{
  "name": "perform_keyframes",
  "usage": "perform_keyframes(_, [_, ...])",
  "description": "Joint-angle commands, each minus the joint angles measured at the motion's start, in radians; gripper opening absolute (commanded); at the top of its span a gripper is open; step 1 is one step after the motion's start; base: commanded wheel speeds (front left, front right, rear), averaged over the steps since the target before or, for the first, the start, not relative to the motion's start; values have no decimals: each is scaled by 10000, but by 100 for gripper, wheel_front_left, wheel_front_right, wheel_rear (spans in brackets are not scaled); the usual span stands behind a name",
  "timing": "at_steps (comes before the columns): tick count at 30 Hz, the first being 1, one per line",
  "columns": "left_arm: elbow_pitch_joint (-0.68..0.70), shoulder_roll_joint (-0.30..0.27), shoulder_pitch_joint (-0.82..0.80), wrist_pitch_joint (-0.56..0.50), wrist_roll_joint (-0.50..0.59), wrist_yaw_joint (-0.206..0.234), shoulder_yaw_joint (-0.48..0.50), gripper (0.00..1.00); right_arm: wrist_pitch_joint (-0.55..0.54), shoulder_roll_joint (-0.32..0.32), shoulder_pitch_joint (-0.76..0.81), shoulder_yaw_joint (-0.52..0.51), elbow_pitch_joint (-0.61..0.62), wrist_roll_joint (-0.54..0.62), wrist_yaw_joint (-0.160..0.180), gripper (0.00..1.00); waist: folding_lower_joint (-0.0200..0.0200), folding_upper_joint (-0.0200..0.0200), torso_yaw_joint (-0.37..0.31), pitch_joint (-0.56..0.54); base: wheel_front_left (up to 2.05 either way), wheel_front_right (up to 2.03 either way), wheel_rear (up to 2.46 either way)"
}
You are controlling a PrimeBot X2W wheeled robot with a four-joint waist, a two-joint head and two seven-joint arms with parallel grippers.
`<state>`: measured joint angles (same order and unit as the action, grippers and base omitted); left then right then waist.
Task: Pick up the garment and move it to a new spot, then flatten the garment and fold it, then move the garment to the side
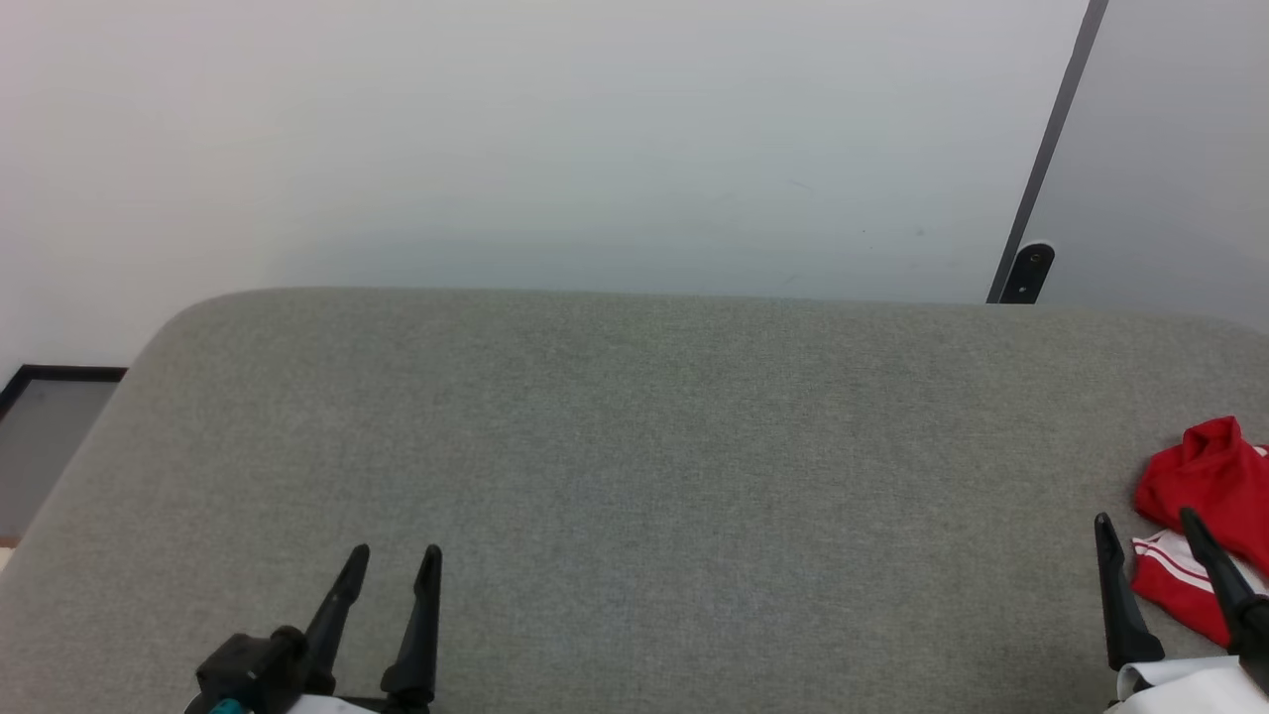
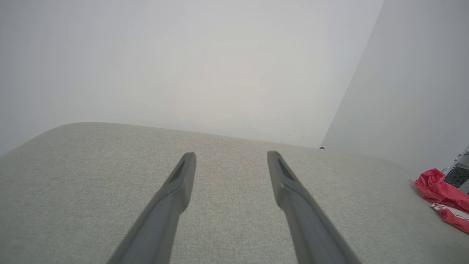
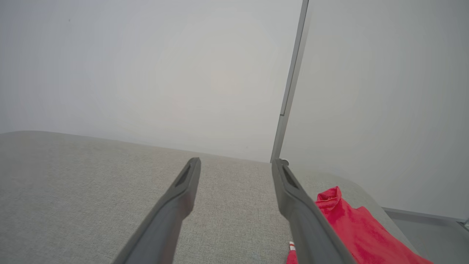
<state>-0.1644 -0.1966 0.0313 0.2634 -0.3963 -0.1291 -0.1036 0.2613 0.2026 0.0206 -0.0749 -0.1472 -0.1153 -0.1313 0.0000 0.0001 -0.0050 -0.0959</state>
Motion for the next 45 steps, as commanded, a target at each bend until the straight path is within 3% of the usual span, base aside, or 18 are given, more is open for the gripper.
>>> perform_keyframes(1, [47, 9, 118, 2, 48, -25, -1, 100, 45, -44, -84, 20, -65, 16, 15, 100, 0, -1, 3, 3, 0, 0, 0])
perform_keyframes(17, [213, -19, 143, 2, -57, -25, 98, 100, 45, -277, 131, -4, -314, 22, 15, 100, 0, -1, -23, 40, 0, 0, 0])
perform_keyframes(18, [191, 14, 87, -1, -14, 0, 100, 0, 0, -244, 71, 7, -311, 10, 0, 0, 0, -1, -22, 41, 0, 0, 0])
perform_keyframes(23, [-209, 164, 340, -47, -165, 2, 65, 0, -136, -396, 261, 22, -759, -158, 0, 0, 0, -1, -22, 49, 0, 0, 0])
perform_keyframes(45, [-362, 506, -177, -1075, -3547, -4, 646, 0, -1142, -704, -187, -90, -781, -4319, 2, 0, 0, -1, -9, 216, 0, 0, 0])
